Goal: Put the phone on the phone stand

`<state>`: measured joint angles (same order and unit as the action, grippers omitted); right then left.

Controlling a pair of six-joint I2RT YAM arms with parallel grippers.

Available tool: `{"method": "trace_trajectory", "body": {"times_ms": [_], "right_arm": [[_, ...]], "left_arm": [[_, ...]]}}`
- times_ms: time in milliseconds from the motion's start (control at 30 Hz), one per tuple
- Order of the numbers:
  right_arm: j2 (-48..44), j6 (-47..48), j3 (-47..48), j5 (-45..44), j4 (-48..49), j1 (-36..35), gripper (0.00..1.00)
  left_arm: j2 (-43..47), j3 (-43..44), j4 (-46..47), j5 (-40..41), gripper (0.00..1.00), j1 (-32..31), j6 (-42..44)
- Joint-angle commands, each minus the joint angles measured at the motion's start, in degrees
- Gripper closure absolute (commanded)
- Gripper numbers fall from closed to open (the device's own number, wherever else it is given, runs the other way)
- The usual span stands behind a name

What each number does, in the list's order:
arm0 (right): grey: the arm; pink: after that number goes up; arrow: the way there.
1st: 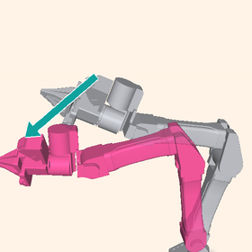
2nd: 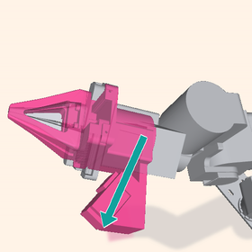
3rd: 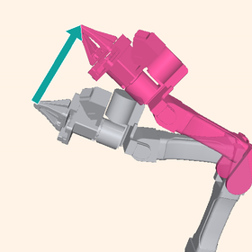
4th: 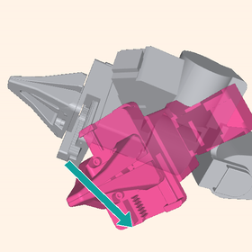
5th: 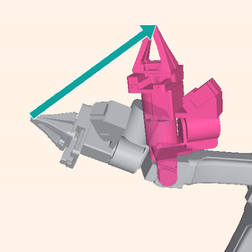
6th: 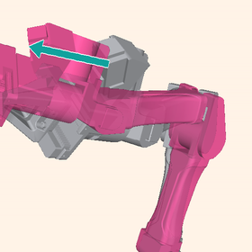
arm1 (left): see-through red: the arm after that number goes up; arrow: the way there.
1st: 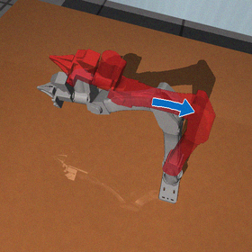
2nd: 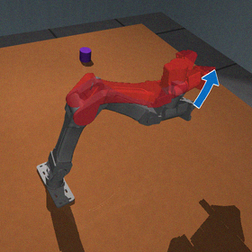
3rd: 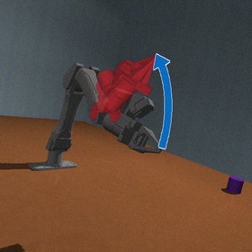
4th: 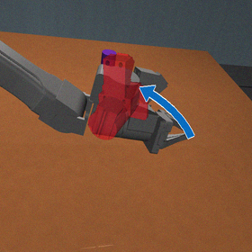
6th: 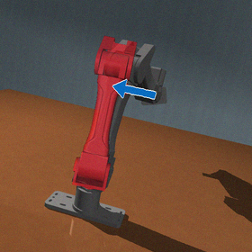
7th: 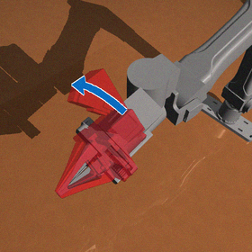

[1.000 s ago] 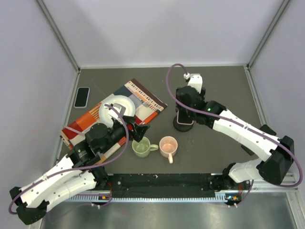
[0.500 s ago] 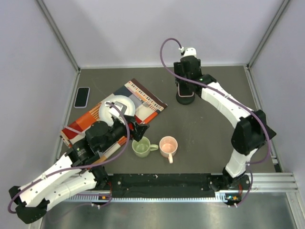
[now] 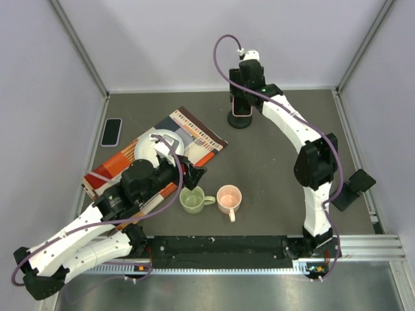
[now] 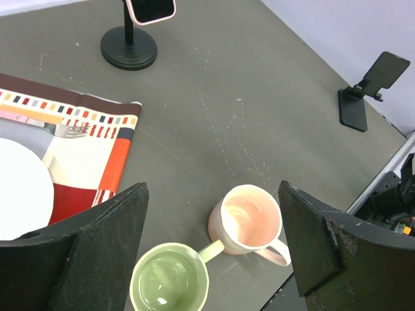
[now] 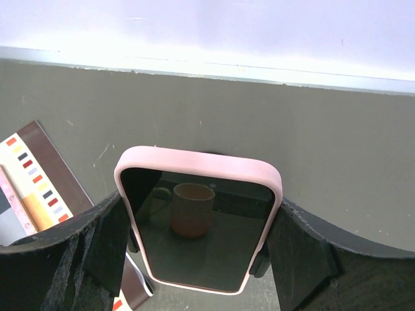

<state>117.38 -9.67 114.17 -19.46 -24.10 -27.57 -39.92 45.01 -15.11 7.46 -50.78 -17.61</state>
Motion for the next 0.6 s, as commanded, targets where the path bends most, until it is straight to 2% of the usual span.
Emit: {"method": "trace_trajectory", "body": {"times_ms": [0, 267, 300, 367, 400, 467, 500, 533, 567], "right_arm": [[0.1, -0.8, 6.2, -1.2, 4.9, 0.3, 1.00], [2.1, -1.8, 7.8, 0.1, 5.2, 1.2, 1.00], [2.0, -1.7, 7.6, 0.0, 5.2, 1.2, 0.97], [1.5, -1.8, 6.3, 0.3, 5.2, 1.4, 0.81], [1.4, -1.8, 6.0, 0.7, 5.2, 1.6, 0.66], [0.3, -1.4, 5.0, 1.9, 5.1, 1.6, 0.47], [-0.1, -1.3, 4.7, 2.1, 4.9, 1.6, 0.25], [-1.0, -1.3, 4.2, 2.2, 4.6, 1.6, 0.16], [-1.5, -1.5, 4.0, 2.3, 4.2, 1.6, 0.01]], "left_arm": [[0.4, 4.7, 0.6, -0.3, 0.14, -0.2, 2.0], [0.5, 6.1, -0.6, -0.3, 0.13, -0.1, 3.1], [0.5, 6.2, -0.8, -0.4, 0.13, -0.2, 3.2], [0.6, 6.6, -0.8, -0.4, 0.13, -0.2, 3.4], [0.7, 6.7, -0.8, -0.3, 0.13, -0.2, 3.5], [0.6, 7.1, -0.7, -0.3, 0.13, -0.2, 4.2], [0.5, 7.2, -0.8, -0.3, 0.13, -0.2, 4.7], [0.5, 7.4, -0.8, -0.6, 0.13, -0.2, 4.9], [0.2, 7.5, -0.8, -0.5, 0.13, -0.2, 4.9]]}}
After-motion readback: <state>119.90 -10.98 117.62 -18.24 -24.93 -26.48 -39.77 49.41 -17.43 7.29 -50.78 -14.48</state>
